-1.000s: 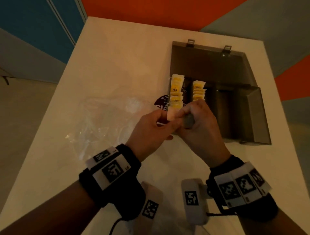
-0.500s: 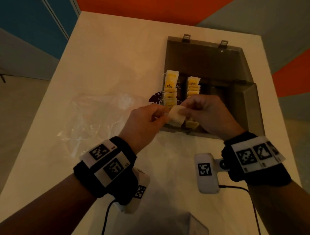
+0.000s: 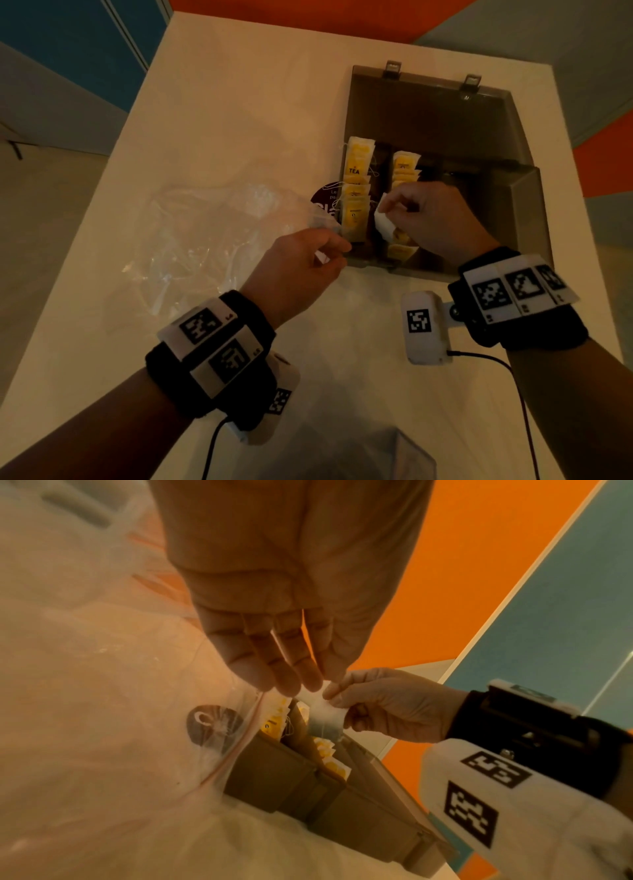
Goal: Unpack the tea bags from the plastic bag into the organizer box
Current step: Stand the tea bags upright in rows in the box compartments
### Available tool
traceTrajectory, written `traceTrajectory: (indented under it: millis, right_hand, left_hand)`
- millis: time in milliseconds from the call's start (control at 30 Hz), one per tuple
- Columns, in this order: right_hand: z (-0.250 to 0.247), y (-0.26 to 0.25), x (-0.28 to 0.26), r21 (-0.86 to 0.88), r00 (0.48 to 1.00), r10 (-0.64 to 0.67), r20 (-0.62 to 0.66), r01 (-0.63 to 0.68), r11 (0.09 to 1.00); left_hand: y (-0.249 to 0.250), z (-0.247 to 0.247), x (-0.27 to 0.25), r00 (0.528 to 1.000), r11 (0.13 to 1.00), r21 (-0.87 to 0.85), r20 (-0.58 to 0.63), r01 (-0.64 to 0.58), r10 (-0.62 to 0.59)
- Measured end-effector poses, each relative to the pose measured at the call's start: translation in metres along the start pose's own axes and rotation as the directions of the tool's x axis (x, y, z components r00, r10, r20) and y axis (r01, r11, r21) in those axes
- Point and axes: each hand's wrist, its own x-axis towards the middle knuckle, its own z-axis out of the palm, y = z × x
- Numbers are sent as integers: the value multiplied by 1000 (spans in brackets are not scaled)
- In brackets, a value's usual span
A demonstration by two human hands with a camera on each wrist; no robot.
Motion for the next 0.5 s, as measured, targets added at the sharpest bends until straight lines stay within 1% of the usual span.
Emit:
traceTrajectory:
  millis: [67, 167, 233, 300, 367, 433, 500]
  right_hand:
    - [0, -2, 3, -20, 997, 30, 74, -29, 999]
    - [1, -5, 6, -113, 981, 47, 186, -26, 993]
    - [2, -6, 10, -182, 974, 46, 221, -5, 983]
    - [7, -7, 15, -249, 970, 33, 242, 29, 968]
    - [12, -10, 21, -384, 970, 9, 241, 87, 919]
    - [17, -12, 28, -518, 972, -34, 231, 152, 842]
    - [24, -12, 37, -552, 969, -54, 241, 183, 814]
  left_hand:
    - [-1, 0, 0, 1000, 1000, -9, -5, -2, 2]
    - [0, -2, 0, 1000, 1000, -11, 4, 4, -4]
    - [5, -7, 1, 999, 1000, 13, 23, -24, 24]
    - [12, -14, 4, 996, 995, 54, 36, -78, 76]
    - [19, -22, 10, 994, 990, 87, 24, -110, 108]
    - [22, -30, 18, 993, 989, 94, -23, -117, 119]
    - [23, -36, 26, 986, 986, 100, -79, -136, 144]
